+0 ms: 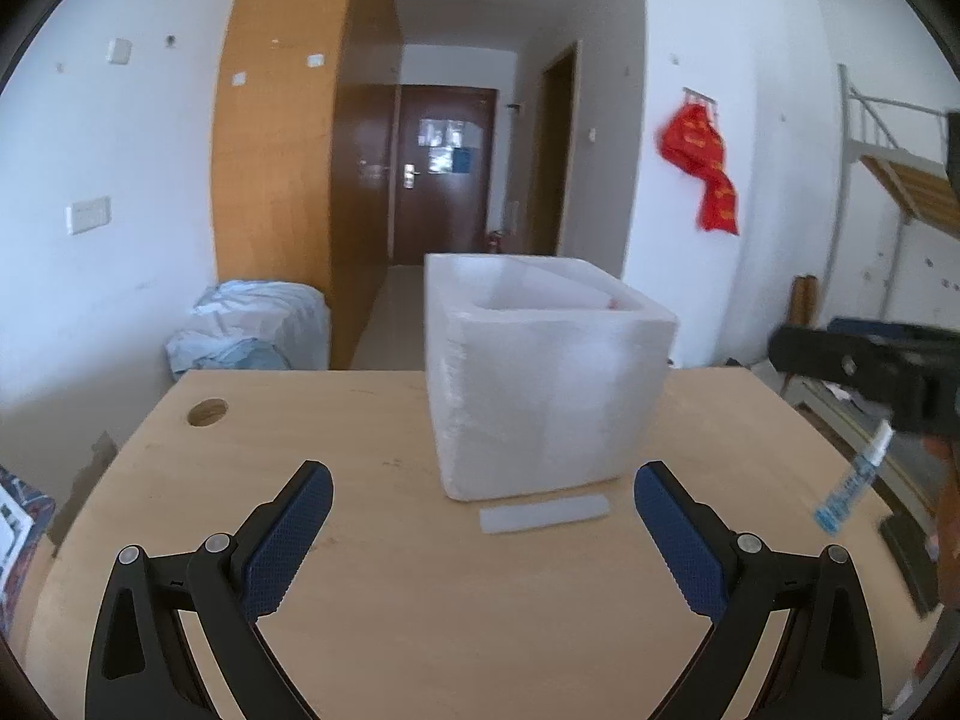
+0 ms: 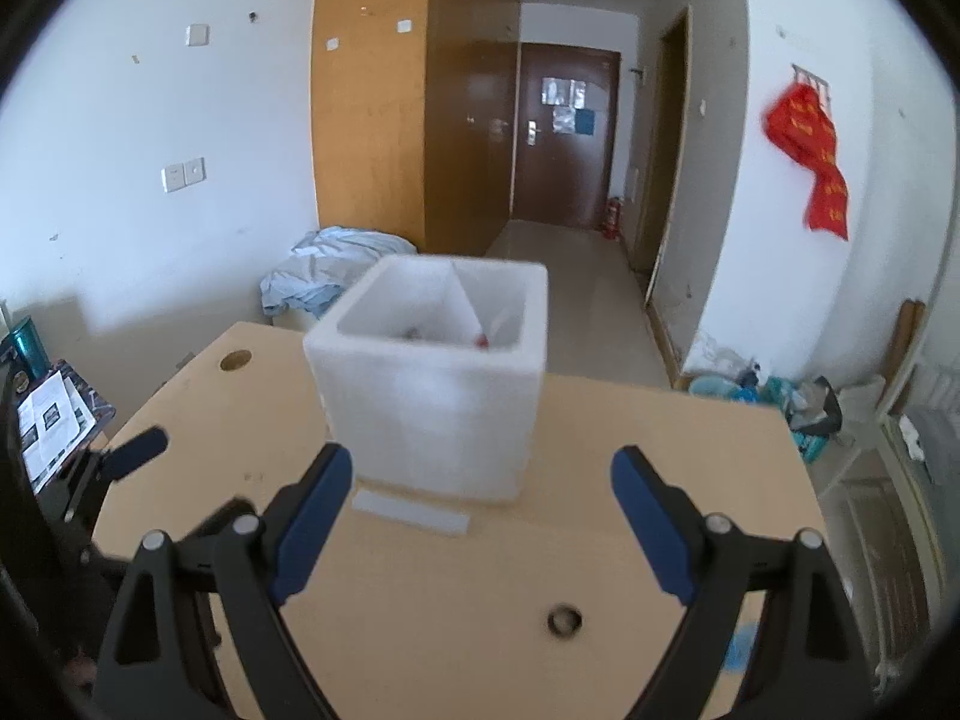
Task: Organize soft objects
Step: 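Move the left tool to the white foam strip and close on it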
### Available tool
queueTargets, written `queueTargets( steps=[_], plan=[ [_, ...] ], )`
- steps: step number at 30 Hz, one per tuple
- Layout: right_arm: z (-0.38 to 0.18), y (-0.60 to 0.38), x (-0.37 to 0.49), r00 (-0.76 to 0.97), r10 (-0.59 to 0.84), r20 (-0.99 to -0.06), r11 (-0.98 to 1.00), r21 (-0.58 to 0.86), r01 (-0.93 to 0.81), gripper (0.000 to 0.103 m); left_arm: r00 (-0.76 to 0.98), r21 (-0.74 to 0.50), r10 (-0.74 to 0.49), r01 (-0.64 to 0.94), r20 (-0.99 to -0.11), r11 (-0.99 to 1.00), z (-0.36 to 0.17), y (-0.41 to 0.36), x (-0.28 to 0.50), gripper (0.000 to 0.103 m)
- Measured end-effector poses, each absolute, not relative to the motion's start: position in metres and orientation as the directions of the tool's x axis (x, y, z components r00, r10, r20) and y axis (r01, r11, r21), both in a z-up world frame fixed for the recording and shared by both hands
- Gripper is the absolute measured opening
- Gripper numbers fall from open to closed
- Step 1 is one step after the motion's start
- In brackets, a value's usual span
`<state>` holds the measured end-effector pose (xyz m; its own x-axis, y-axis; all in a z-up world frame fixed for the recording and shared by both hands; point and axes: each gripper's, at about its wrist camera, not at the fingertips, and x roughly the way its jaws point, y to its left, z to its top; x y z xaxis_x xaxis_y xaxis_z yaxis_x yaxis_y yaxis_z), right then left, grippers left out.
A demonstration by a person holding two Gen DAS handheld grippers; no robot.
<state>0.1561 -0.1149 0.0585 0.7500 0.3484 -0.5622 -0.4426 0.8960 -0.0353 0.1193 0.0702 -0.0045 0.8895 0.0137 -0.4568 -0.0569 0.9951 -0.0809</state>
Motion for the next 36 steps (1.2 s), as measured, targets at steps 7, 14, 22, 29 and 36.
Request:
queueTargets(
  steps=[7, 14, 22, 29, 36],
  plan=[
    [0.027, -0.143, 0.139, 0.741, 0.314, -0.593, 0.924, 0.012, -0.381, 0.091, 0.888, -0.097, -0.025, -0.022, -0.459, 0.995, -0.013, 0.06, 0.116, 0.101],
    [-0.008, -0.157, 0.143, 0.71, 0.265, -0.652, 0.942, 0.02, -0.334, 0.091, 0.874, -0.044, -0.044, 0.026, -0.484, 0.999, -0.027, 0.037, 0.124, 0.101],
    [-0.041, -0.165, 0.155, 0.678, 0.21, -0.704, 0.951, -0.015, -0.31, 0.091, 0.85, -0.041, -0.064, 0.05, -0.524, 0.998, -0.036, 0.031, 0.153, 0.101],
    [-0.06, -0.174, 0.168, 0.647, 0.2, -0.736, 0.952, -0.011, -0.307, 0.091, 0.814, -0.025, -0.147, 0.162, -0.562, 0.987, -0.056, 0.022, 0.186, 0.101],
    [-0.067, -0.174, 0.173, 0.623, 0.222, -0.75, 0.944, 0.007, -0.329, 0.091, 0.777, -0.025, -0.212, 0.245, -0.592, 0.969, -0.072, 0.018, 0.21, 0.101]
  ],
)
